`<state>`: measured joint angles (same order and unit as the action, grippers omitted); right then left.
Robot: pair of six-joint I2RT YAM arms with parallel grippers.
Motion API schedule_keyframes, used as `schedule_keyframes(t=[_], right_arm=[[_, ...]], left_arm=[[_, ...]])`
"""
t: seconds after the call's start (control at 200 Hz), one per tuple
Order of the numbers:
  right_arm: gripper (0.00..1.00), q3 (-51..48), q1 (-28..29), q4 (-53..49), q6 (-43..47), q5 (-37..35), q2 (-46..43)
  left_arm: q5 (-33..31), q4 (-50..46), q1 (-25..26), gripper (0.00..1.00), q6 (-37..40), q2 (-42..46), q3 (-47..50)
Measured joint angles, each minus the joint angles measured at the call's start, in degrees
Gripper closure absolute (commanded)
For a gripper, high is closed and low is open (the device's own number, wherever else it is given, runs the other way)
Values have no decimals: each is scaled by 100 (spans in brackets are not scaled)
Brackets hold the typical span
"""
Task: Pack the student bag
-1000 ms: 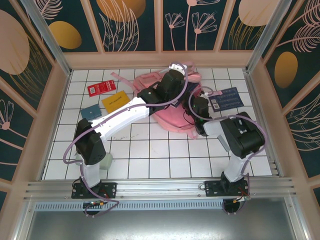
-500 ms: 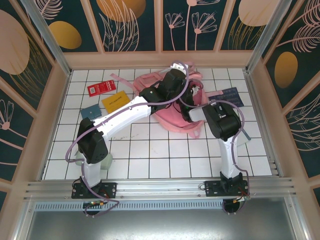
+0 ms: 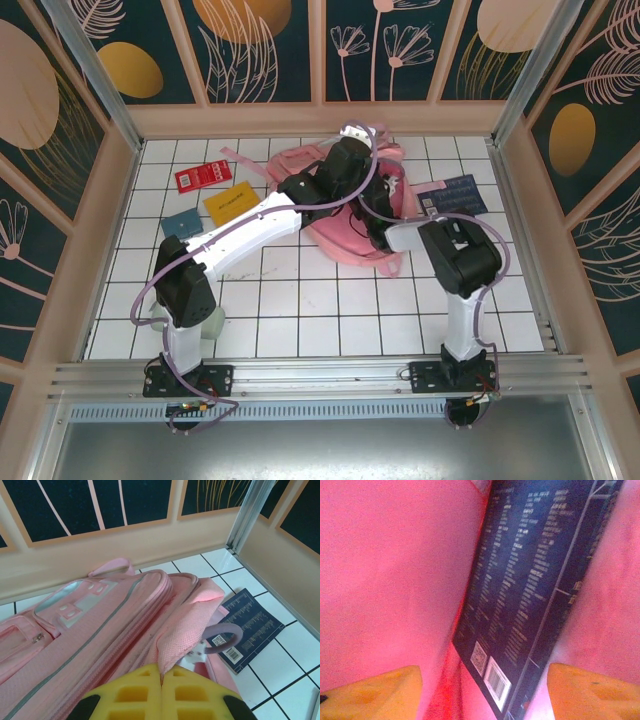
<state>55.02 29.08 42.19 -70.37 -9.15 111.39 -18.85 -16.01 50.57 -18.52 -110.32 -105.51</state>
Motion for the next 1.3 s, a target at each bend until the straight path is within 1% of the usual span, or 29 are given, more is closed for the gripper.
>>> schedule_keyframes(t=[0.2,0.33,0.37,0.43,0.47,0.551,0.576,0.636,0.666,0.691,0.711,0.731,0.766,0.811,0.846,0.936,1.026,1.116,1.231,1.296], right_arm=[[33,-1180,-101,-398,490,184,-1276],[33,-1923,-164,-699,787,175,-2170],[34,-2166,-166,-796,866,170,-2463],[34,-2531,-162,-920,955,131,-2898],[34,-2785,-155,-1032,1012,105,-3239],[35,-3161,-103,-1283,1152,-46,-3915],[35,-3261,-74,-1349,1196,-105,-4127],[36,-3432,9,-1545,1355,-216,-4647],[36,-3471,46,-1648,1443,-269,-4859],[36,-3493,76,-1716,1506,-313,-5025],[36,-3495,107,-1784,1558,-348,-5149],[36,-3495,138,-1840,1615,-389,-5246],[36,-3495,214,-1928,1705,-481,-5427],[36,-3495,345,-2031,1821,-590,-5643],[37,-3495,459,-2087,1928,-660,-5772],[37,-3484,776,-2203,2221,-872,-5960],[37,-3338,1108,-2332,2562,-988,-5888],[37,-2955,1362,-2406,2909,-1032,-5560],[38,-2232,1569,-2400,3390,-844,-4776],[38,-1755,1639,-2393,3628,-634,-4212]], left_arm=[[57,116,-9,100,-63,2,240],[144,216,-11,100,-144,2,468],[192,232,-11,93,-179,2,511],[240,258,-11,85,-243,2,555],[260,282,-11,73,-304,9,592],[330,378,-28,71,-402,48,761],[345,391,-37,69,-433,70,835],[365,426,-61,53,-527,125,1023],[380,446,-74,46,-568,170,1137],[398,459,-92,43,-579,225,1241],[400,466,-107,36,-619,269,1329],[404,479,-122,32,-675,315,1403],[415,503,-160,27,-739,404,1541],[433,533,-232,25,-789,566,1749],[426,549,-299,20,-855,732,1915],[297,579,-557,15,-1047,1298,2371],[13,645,-813,12,-1191,1982,2865],[-286,730,-1040,15,-1408,2632,3423],[-435,870,-1403,19,-1786,3213,4251],[-463,944,-1637,26,-2011,3418,4765]])
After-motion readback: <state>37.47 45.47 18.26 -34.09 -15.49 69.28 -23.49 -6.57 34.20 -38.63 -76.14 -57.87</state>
